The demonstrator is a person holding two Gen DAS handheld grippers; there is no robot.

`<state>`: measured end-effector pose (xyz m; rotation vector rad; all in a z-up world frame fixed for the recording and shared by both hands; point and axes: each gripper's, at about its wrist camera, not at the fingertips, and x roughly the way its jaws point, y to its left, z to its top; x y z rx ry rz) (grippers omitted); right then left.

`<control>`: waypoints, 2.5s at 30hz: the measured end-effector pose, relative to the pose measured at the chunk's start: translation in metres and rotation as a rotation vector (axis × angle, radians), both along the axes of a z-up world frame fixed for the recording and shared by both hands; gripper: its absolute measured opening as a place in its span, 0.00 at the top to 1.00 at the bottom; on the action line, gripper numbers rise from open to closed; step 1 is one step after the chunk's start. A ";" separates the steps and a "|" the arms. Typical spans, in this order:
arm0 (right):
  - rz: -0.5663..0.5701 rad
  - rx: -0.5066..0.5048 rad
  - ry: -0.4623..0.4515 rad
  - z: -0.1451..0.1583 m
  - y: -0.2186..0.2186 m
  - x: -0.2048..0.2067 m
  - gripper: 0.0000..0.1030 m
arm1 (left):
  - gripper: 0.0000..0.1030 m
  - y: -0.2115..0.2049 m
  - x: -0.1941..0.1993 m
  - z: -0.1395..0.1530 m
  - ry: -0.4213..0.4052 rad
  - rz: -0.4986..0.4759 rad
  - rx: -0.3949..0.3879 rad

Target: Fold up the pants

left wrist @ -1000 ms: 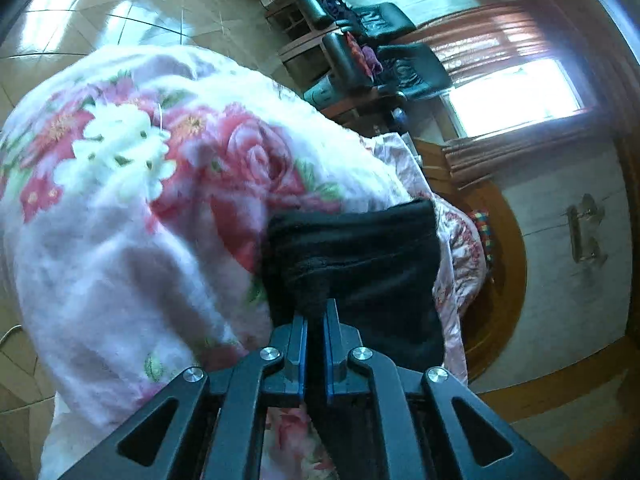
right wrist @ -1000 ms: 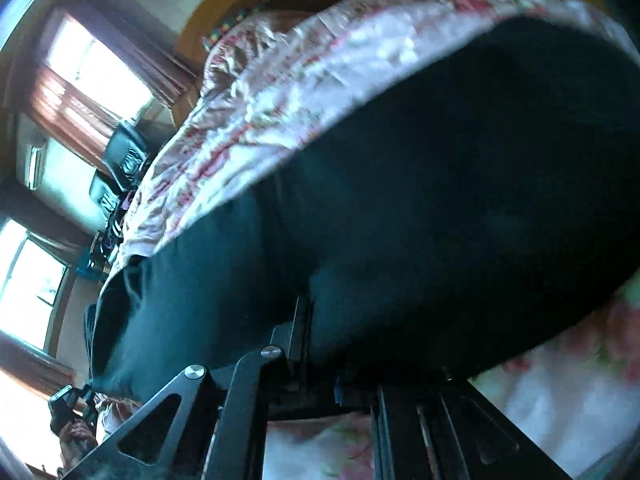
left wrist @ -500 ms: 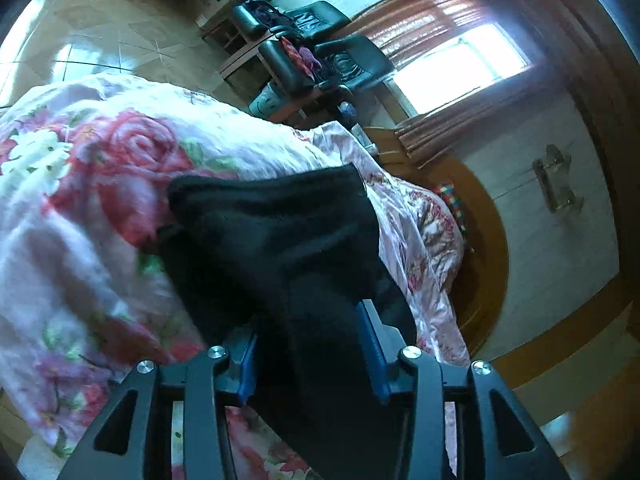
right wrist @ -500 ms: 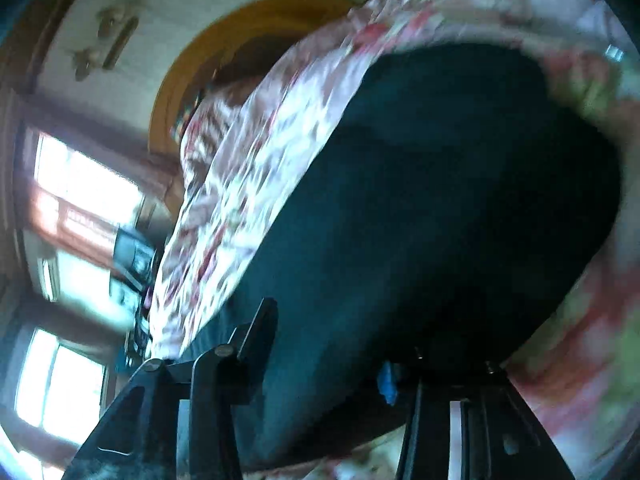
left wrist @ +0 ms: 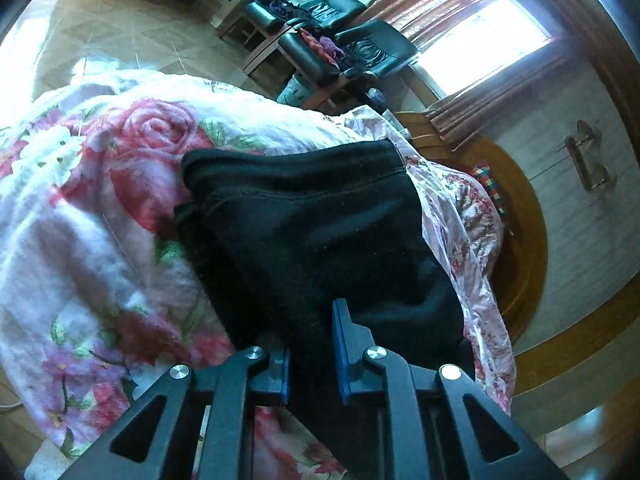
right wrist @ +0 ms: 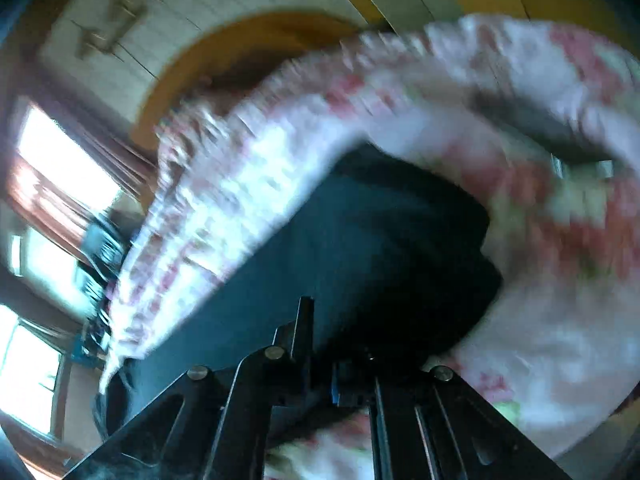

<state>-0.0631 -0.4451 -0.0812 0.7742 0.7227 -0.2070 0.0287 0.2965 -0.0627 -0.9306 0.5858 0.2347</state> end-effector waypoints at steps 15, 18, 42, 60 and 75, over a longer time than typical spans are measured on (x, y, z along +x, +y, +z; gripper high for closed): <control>-0.202 0.021 -0.014 0.037 0.000 -0.068 0.39 | 0.65 -0.020 -0.052 0.047 -0.148 0.114 0.198; -0.183 0.078 -0.018 0.024 -0.005 -0.063 0.40 | 0.60 -0.041 -0.058 0.066 -0.178 0.101 0.331; -0.170 0.122 -0.100 0.001 -0.013 -0.042 0.86 | 0.58 -0.207 0.048 0.021 0.164 -0.591 0.507; -0.180 0.196 -0.100 -0.014 -0.025 -0.040 0.83 | 0.64 -0.258 0.222 0.000 0.298 -0.604 0.774; -0.190 0.222 -0.132 -0.011 -0.020 -0.044 0.74 | 0.66 -0.310 0.082 0.026 0.040 -0.746 0.430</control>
